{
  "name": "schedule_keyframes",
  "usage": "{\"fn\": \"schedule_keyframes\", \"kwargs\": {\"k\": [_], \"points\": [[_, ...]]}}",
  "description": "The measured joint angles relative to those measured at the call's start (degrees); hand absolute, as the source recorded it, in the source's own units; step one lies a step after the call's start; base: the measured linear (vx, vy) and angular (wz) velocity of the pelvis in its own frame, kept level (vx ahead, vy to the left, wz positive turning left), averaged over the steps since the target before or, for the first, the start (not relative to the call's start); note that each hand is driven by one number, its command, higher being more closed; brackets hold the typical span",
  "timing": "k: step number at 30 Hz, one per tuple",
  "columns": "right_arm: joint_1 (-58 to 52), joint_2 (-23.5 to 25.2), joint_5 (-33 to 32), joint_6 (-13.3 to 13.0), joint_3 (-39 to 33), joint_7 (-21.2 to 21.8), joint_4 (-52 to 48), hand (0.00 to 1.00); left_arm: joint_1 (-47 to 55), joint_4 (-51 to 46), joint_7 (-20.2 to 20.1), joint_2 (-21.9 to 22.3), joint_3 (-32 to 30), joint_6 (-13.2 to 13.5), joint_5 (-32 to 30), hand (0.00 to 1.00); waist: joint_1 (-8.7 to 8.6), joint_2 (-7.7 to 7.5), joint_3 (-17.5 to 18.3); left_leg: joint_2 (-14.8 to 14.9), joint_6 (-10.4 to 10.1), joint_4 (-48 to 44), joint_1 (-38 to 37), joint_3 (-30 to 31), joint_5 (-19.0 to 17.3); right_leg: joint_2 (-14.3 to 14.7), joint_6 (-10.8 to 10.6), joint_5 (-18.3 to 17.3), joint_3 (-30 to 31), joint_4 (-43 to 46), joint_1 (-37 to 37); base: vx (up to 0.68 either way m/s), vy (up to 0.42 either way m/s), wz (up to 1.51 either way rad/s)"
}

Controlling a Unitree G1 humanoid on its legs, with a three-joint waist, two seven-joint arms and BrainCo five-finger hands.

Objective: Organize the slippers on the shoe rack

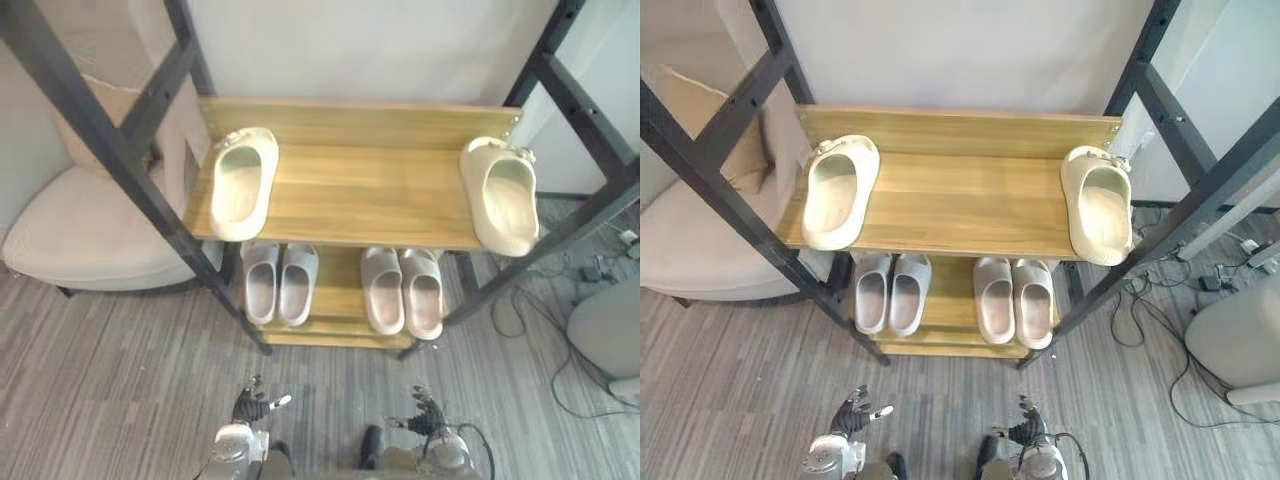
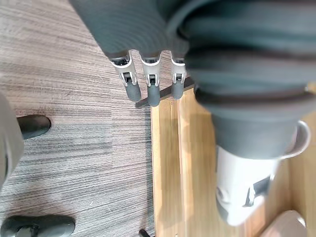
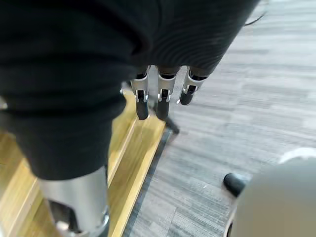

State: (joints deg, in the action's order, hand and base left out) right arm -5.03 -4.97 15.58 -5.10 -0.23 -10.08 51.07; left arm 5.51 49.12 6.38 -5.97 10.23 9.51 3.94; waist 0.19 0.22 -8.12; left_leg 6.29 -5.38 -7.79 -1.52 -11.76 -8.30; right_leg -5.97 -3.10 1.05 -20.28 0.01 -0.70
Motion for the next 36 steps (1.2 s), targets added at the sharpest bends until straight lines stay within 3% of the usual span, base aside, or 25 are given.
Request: {"fn": "schedule_keyframes", "kwargs": {"k": [4,13,25,29,36], "points": [[0.58,-0.02,-0.22,0.04,-0.98,-0.06,2.12,0.0,2.44,-4.71,0.05,-0.1,3.04,0.06,-2.64,0.0,0.29,-0.04,0.46,-0.41,0.39,2.0,-1.48,0.59,0.96,0.15,0.25,1.03,-0.37,-1.44,-1.41,-0.07,-0.013,0.06],[0.68,-0.07,-0.55,0.25,-1.87,-0.41,3.84,0.0,11.14,-36.14,-2.06,-2.14,11.22,2.44,-3.91,0.0,1.34,0.44,2.13,-2.19,1.51,5.13,-1.38,3.71,2.78,-1.07,-0.01,1.25,-2.57,-2.22,-1.51,-0.09,-0.003,0.14],[0.51,-0.1,-0.33,1.14,0.7,-1.19,5.15,0.0,6.66,-60.64,-0.66,-2.38,17.93,5.06,-5.16,0.0,2.11,0.31,4.81,-3.29,1.85,5.73,-1.05,5.73,3.43,-1.35,-0.39,1.73,-3.86,-2.37,-2.01,0.06,0.006,0.08],[0.41,-0.18,-0.19,1.17,1.6,-1.14,5.17,0.0,0.54,-64.21,2.0,-2.27,18.39,6.41,-6.2,0.0,2.01,0.42,5.16,-3.4,1.94,6.52,-2.65,5.83,3.38,-1.36,-0.36,1.71,-3.82,-2.73,-3.39,0.01,0.004,0.01],[0.8,-1.11,-0.25,1.12,2.01,-0.99,6.07,0.0,-7.99,-64.31,6.94,-1.13,16.36,6.33,-12.01,0.0,1.94,0.47,5.37,-3.2,2.1,6.55,-2.49,5.03,3.17,-1.72,-0.25,0.97,-2.39,-1.49,-2.45,-0.04,0.003,-0.08]]}}
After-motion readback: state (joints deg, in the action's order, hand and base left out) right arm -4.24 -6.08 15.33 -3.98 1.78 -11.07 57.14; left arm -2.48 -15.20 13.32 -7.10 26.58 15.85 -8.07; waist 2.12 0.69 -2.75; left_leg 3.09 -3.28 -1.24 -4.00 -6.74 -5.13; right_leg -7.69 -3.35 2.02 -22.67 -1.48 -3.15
